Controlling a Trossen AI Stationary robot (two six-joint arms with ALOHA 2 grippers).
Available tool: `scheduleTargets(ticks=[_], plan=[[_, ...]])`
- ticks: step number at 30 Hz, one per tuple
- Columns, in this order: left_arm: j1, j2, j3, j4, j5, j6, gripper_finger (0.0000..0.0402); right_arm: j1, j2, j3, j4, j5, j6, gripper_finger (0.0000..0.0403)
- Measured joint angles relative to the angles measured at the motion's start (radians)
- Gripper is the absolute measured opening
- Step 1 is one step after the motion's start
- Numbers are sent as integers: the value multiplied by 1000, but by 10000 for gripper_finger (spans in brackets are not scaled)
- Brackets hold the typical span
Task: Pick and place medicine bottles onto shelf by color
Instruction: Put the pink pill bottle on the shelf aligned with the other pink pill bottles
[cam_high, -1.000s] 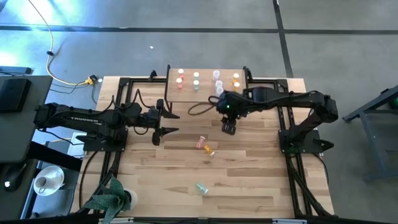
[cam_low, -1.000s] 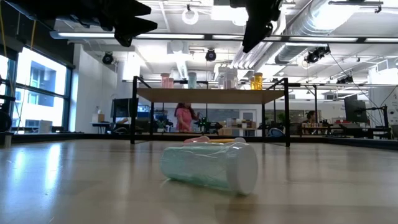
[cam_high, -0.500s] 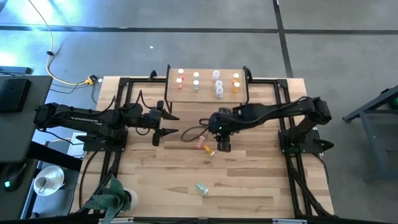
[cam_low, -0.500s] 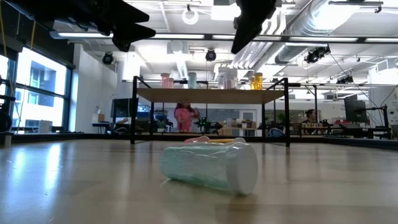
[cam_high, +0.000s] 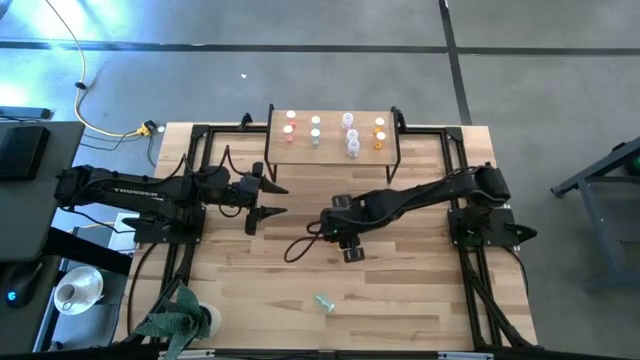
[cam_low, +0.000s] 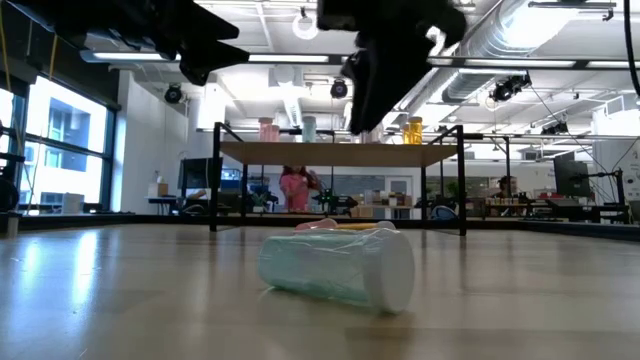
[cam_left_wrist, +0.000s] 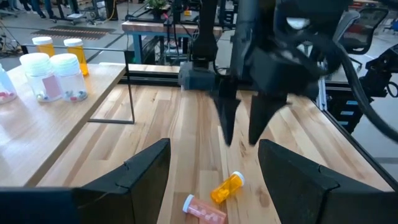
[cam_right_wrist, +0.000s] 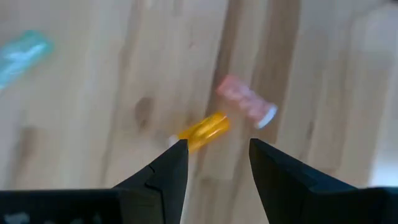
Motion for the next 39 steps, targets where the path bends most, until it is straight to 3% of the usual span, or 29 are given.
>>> scheduleTargets(ticks=[7,22,29,39], plan=[[0,0,0,-3,0,-7,234,2,57,0,79,114,-117,162],[0,0,0,-3,0,-7,234,-25,169,0,232,-43,-362,162],[0,0,0,-3,0,-7,234,-28,222,0,264,-30,-492,162],[0,0,0,-3,0,-7,234,-43,249,0,283,21,-542,162]])
